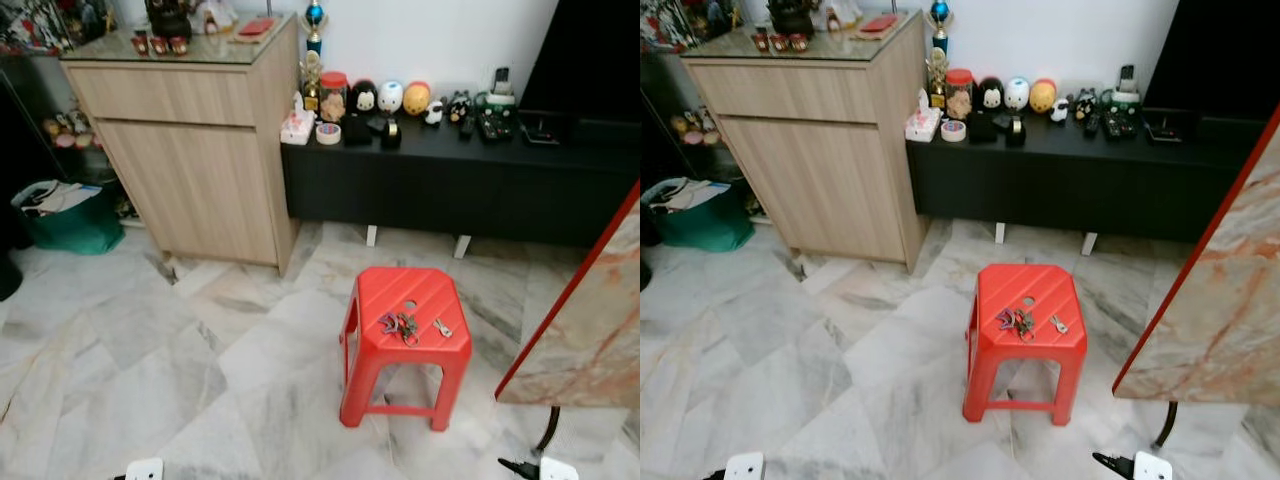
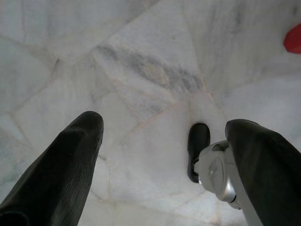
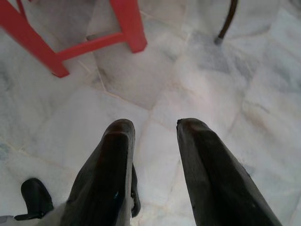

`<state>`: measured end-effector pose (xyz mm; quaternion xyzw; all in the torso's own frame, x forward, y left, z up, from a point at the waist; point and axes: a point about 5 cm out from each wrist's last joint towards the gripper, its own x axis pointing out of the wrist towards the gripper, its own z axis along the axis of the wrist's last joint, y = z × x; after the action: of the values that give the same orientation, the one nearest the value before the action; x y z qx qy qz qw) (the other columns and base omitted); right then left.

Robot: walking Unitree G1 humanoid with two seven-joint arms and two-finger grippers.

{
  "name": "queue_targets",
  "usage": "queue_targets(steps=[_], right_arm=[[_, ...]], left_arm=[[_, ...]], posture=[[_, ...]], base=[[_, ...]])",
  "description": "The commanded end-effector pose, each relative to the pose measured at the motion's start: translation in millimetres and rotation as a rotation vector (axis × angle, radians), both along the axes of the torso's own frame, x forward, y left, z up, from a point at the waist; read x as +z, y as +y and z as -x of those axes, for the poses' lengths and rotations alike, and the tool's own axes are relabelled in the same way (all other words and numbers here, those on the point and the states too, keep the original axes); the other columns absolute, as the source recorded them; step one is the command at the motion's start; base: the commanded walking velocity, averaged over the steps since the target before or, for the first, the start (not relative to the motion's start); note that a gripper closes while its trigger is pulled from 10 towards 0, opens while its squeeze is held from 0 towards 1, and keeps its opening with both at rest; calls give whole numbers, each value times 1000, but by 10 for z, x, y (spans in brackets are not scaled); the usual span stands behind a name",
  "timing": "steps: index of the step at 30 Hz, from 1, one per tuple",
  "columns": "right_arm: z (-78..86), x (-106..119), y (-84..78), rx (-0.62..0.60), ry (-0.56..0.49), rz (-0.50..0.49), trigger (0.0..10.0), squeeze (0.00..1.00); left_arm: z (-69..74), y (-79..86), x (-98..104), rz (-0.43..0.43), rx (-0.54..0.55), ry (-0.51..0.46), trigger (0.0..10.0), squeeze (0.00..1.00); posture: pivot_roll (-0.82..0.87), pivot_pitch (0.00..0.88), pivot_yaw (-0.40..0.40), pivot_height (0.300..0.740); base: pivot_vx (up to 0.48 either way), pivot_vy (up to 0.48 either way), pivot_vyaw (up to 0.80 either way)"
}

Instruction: Hang keys on a hook

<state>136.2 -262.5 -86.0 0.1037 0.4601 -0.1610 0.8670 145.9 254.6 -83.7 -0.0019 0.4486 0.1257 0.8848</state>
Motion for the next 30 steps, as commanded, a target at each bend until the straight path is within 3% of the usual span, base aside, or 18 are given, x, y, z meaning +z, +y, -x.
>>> queue_targets(steps=[1,12,13,14,18,30], right_arm=[[-24,12,-5,28,-3,7,10000,0],[-19,6,5,-10,-12,-11,10000,0],[-125,5,136,6,-34,-20,10000,0],[-318,19,396,34,-74,-37,10000,0],[-409,32,537,48,-95,-48,10000,0],[-410,33,534,28,-95,-44,10000,0]], left_arm=[[23,24,-1,0,1,5,10000,0],[0,10,3,2,-7,0,10000,0],[-2,10,4,2,-7,0,10000,0],[-3,9,4,1,-9,1,10000,0],[-1,7,3,2,-11,1,10000,0],[-2,-16,-4,6,-16,3,10000,0]], posture=[[33,0,1,740],[29,0,5,740],[29,0,5,740],[29,0,5,740],[25,0,6,740],[18,0,6,740]], base=[[266,0,800],[289,0,145],[292,0,0],[292,0,0],[294,0,0],[294,0,0]])
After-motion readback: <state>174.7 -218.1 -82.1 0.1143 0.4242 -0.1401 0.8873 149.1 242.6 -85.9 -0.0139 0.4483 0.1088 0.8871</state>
